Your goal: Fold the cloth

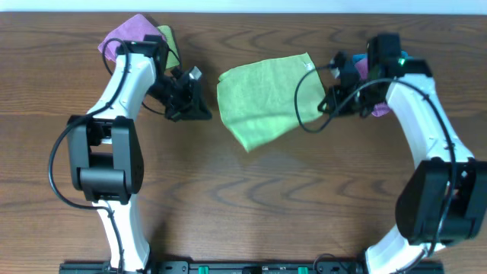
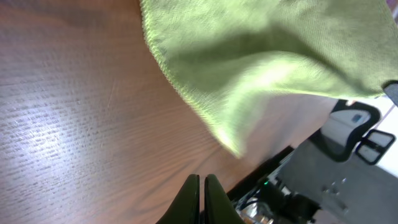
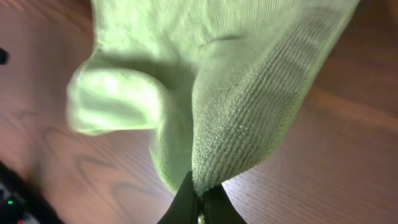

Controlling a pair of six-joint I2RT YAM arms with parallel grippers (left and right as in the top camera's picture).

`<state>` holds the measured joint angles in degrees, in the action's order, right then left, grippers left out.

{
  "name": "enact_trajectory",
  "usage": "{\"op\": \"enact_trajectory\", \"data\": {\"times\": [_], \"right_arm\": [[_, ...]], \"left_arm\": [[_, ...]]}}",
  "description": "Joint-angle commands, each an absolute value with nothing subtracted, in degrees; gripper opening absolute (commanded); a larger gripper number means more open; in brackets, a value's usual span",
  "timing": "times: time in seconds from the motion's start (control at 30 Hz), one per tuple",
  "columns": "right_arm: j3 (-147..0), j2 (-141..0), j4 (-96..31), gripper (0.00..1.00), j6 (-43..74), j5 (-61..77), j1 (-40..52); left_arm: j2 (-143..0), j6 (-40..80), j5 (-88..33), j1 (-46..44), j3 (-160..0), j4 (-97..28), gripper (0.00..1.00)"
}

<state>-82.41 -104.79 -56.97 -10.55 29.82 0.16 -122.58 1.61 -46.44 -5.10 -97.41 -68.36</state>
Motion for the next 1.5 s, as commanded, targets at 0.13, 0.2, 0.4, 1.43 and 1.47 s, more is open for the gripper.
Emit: {"op": "enact_trajectory", "data": {"times": [0.13,0.2,0.4,1.43,1.47], "right_arm": [[-65.54,-93.19,-48.71,0.02,-9.89,30.04,0.08],[-62.76,-91.88,-47.29,0.01,-9.39,30.24,0.08],[-61.71,-91.50,-46.52,0.01,-8.80,30.74,0.08],[-61.71,-88.58,-46.35,0.01,-8.60,33.76,0.08],[-61.71,-88.47,-46.39,0.01,-8.62,33.89,0.08]], "left_arm": [[-122.83,0.21,-44.05,-8.95,-88.92,-66.13,0.06],[-122.83,0.14,-44.60,-9.85,-87.68,-65.52,0.06],[-122.83,-0.08,-43.92,-11.27,-86.74,-63.92,0.06],[-122.89,19.25,-53.52,-16.29,-63.66,-32.08,0.90],[-122.89,19.92,-53.41,-17.06,-63.16,-30.87,0.90]]}}
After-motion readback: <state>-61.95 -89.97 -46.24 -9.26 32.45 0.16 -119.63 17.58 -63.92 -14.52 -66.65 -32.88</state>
